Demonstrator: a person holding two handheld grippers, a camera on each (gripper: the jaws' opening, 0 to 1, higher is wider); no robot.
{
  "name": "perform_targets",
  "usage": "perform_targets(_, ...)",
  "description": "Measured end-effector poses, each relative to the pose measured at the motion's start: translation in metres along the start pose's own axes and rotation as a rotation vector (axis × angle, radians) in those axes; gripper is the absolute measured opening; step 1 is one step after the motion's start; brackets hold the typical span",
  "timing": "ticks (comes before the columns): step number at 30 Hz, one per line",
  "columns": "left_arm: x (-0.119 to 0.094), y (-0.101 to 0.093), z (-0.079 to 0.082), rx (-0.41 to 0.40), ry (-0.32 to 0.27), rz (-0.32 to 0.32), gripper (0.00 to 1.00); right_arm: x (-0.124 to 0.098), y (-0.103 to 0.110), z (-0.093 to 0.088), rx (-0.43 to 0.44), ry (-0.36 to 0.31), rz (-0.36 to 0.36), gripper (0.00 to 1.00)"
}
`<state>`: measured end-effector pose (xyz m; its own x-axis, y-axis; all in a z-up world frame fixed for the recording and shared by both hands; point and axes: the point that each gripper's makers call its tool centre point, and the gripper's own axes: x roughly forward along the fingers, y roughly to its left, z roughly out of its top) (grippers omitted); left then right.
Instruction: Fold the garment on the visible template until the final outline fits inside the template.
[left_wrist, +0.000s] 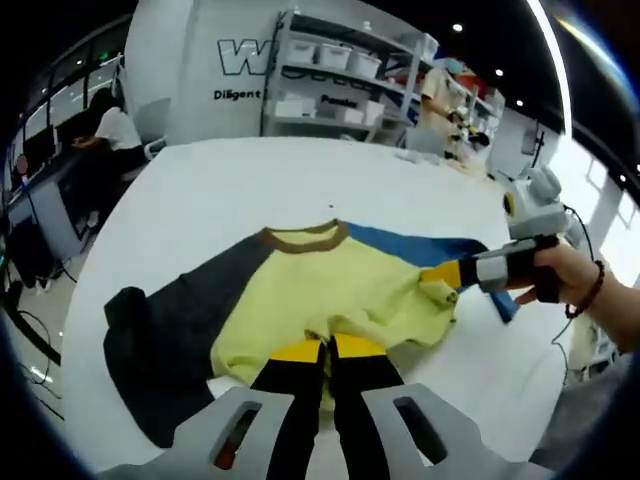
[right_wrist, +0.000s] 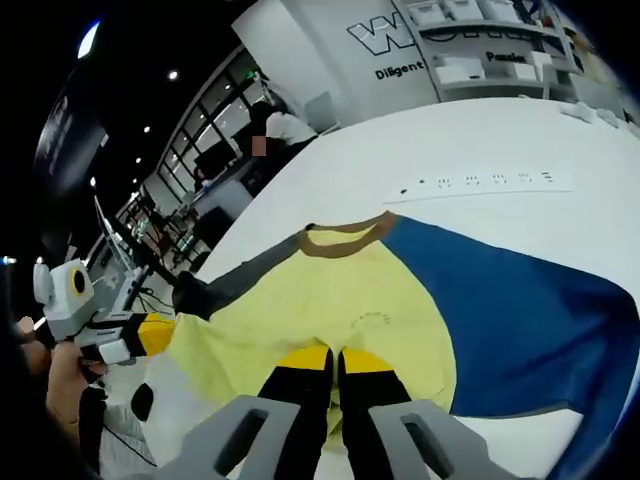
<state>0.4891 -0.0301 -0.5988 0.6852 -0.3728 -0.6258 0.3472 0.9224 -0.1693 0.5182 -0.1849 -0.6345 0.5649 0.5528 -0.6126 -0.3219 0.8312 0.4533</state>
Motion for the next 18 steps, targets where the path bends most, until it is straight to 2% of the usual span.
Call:
perform_targets(2, 0.006, 0.005, -0.002, -0.007, 0.024, 0.019, 0.00, 0.001, -0.002, 0.000, 0.011, -0.001, 0.001, 0.00)
perform_targets(12, 0.027, 0.018, -0.009, -0.037, 0.048, 0.067, 0.01, 0.008, -0.006, -0.002, -0.018, 0.004, 0.000, 0.00)
perform_targets(14, 0.028, 0.021, -0.010, -0.047, 0.049, 0.077, 0.02, 0.007, -0.008, 0.000, -0.021, -0.010, -0.006, 0.03)
perform_targets(16, 0.028, 0.027, -0.010, -0.050, 0.046, 0.109, 0.06, 0.006, -0.010, 0.001, -0.023, -0.015, -0.010, 0.10)
perform_targets(18, 0.026, 0.034, -0.007, -0.026, 0.037, 0.143, 0.17, 0.002, -0.010, 0.003, -0.025, -0.028, -0.007, 0.14)
